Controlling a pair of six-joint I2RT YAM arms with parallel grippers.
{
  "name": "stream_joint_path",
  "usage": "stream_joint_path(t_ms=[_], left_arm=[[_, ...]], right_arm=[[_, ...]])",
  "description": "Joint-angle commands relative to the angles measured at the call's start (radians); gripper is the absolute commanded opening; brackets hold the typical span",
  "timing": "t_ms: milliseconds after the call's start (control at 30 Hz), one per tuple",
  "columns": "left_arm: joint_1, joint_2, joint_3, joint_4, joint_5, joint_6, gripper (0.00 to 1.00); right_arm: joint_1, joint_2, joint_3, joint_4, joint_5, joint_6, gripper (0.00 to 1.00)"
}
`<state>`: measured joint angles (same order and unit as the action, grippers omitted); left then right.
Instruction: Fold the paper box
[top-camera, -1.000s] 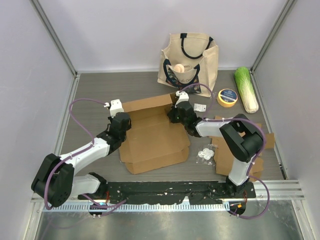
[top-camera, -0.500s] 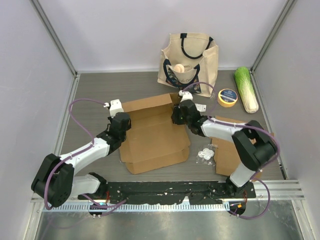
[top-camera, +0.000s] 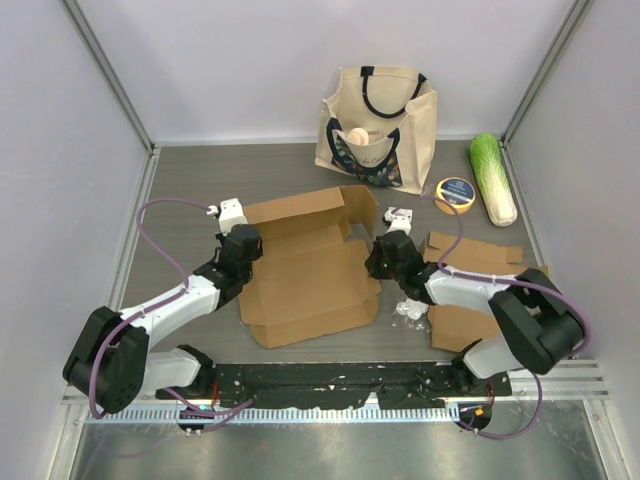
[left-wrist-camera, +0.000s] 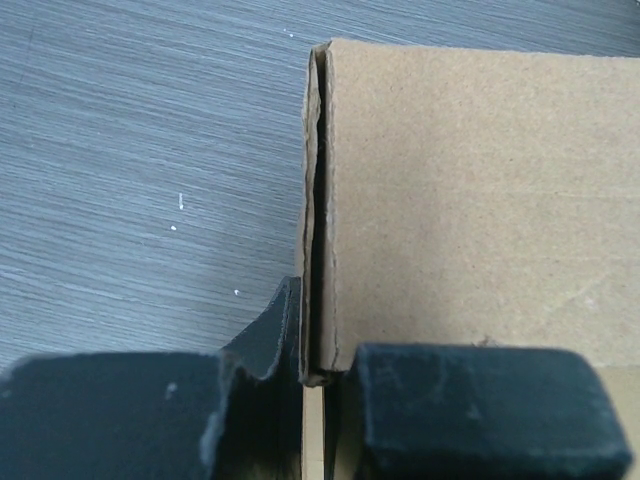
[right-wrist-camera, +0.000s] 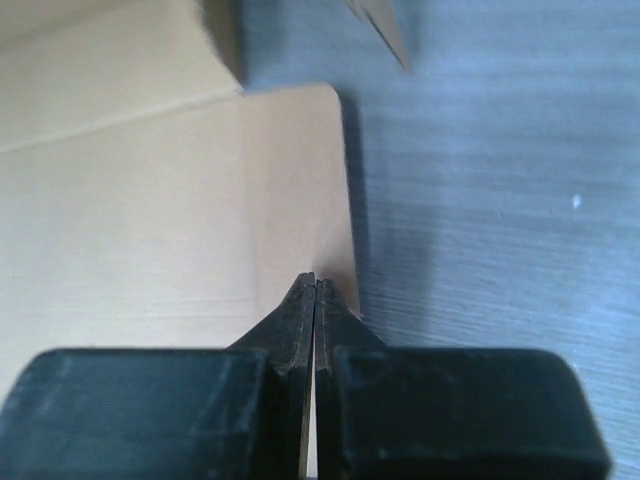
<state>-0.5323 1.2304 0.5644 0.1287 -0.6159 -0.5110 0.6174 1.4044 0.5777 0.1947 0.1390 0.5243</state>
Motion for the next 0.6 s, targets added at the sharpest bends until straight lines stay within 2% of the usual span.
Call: stream_joint_path(t_ms=[0,133,233,300,367,433,467,567], left_arm=[[-0.001,0.012,-0.005,-0.008,0.038,-0.031,0.00],[-0.001,0.001,-0.012,0.003,0.045,-0.024,0.00],[-0.001,0.000,-0.015,0.005,0.041,-0.021,0.00],[-0.001,0.004,-0.011,0.000,0.042,-0.017,0.00],[-0.001,0.006,-0.009,0.000,0.042,-0.015,0.00],[-0.001,0.007,-0.009,0.005,0.044,-0.014,0.00],[-0.001,0.011,-0.011,0.011,0.047,-0.015,0.00],[-0.001,0.018,-0.008,0.009,0.051,-0.015,0.00]], right_arm=[[-0.004,0.086,-0.049,0.088,0.117,0.106,0.03],[-0.002,0.079,-0.061,0.048,0.134,0.120,0.01],[-0.014,-0.033,-0.018,-0.018,0.148,0.048,0.08],[-0.060,-0.108,0.064,-0.101,0.096,-0.016,0.20],[-0.077,-0.149,0.128,-0.188,0.119,-0.101,0.46],[-0.097,-0.192,0.166,-0.189,0.064,-0.168,0.69],[-0.102,-0.194,0.174,-0.157,0.035,-0.226,0.73],[-0.107,-0.131,0.250,-0.138,-0.048,-0.303,0.74]])
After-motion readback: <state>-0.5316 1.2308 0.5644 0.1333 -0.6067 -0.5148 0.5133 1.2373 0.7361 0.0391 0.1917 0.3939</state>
